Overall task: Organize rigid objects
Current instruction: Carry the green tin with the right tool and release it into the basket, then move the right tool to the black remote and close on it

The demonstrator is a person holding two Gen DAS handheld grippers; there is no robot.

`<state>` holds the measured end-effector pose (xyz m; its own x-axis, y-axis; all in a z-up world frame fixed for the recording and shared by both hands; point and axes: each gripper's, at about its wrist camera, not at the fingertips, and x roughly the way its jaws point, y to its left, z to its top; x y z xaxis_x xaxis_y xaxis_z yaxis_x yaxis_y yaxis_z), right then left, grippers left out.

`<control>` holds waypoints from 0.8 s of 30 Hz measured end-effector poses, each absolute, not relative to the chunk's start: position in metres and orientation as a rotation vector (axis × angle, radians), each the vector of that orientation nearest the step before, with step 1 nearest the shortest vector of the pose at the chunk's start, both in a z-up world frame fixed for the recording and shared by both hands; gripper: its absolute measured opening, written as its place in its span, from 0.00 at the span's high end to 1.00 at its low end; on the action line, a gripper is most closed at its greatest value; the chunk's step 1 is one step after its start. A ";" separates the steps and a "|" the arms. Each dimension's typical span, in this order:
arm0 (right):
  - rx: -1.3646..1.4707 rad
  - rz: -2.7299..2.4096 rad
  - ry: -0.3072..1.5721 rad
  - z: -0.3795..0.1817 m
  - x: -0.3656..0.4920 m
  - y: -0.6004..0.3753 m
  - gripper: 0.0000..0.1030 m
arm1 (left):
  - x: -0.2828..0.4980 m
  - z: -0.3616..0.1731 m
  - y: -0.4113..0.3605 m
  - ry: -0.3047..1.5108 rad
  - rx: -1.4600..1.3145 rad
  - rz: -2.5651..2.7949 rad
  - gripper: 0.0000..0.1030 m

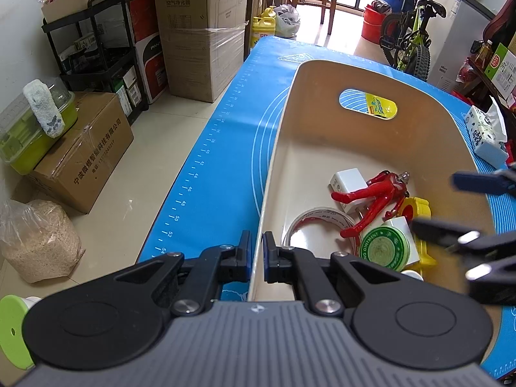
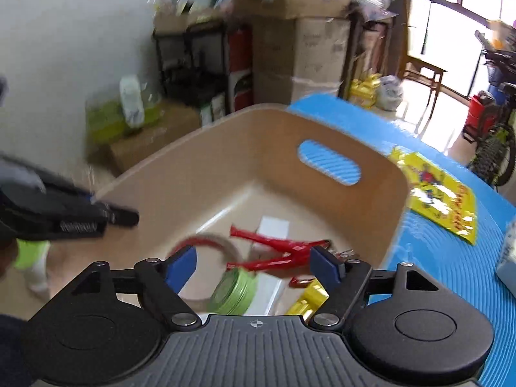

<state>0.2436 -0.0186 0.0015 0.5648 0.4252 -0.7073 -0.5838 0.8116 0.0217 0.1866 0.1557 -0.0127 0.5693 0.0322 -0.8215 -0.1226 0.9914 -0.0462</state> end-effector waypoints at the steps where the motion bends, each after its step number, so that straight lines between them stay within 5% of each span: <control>1: -0.214 0.587 0.747 0.006 0.242 -0.027 0.18 | 0.187 -0.013 0.156 0.961 -0.102 0.091 0.92; 10: -0.101 0.384 0.670 0.016 0.235 -0.113 0.11 | 0.187 -0.013 0.156 0.961 -0.101 0.091 0.92; 24: -0.053 0.165 0.698 -0.076 0.222 -0.194 0.11 | 0.187 -0.013 0.157 0.961 -0.095 0.092 0.92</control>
